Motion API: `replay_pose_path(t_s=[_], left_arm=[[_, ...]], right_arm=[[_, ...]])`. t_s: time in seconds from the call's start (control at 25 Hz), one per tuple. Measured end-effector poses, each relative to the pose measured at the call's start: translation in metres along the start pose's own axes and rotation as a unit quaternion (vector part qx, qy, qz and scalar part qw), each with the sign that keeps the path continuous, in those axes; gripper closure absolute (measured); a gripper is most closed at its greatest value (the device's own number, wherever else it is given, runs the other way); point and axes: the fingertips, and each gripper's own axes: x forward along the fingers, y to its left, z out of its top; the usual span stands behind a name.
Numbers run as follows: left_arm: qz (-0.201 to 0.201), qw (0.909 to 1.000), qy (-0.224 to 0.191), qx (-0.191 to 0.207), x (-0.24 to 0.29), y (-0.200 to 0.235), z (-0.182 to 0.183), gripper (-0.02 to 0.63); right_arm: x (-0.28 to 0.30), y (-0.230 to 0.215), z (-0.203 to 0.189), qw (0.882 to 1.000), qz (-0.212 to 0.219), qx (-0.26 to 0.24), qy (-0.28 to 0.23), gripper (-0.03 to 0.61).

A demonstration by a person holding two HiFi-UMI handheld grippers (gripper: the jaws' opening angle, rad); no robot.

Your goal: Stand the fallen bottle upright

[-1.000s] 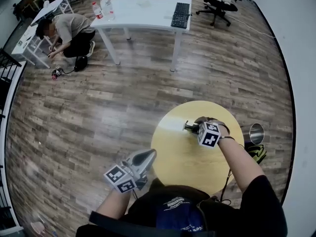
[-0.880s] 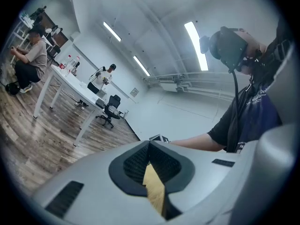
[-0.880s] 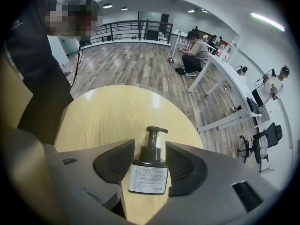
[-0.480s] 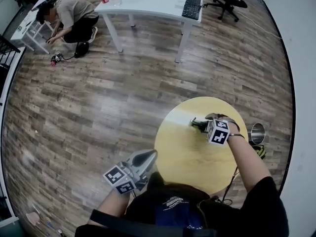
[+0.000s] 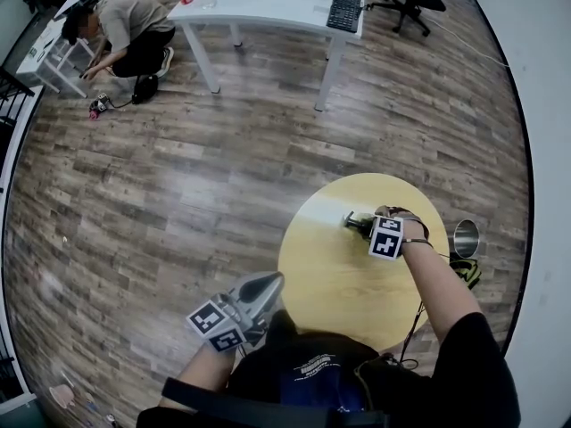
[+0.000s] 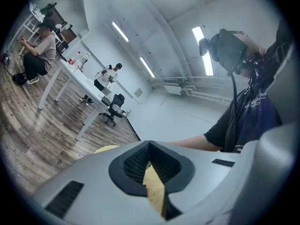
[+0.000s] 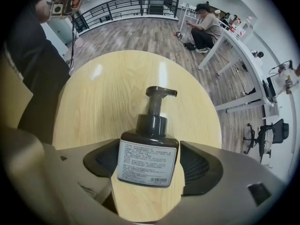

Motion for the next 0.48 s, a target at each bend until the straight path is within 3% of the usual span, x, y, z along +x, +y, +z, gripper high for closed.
replay_pose_path(t_s=[0.2, 0.48], left_arm=[[-0.001, 1.0, 0.006, -0.004, 0.002, -0.003, -0.007, 0.603], [-0.009, 0.9998, 0.017, 0.0, 0.024, -0.02, -0.016, 0.603]], right_arm=[[0.003, 0.004, 0.001, 1.0, 0.007, -0.001, -0.021, 0.215], [-0.002, 0.003, -0.001, 0.997, -0.015, -0.013, -0.08, 0.218]])
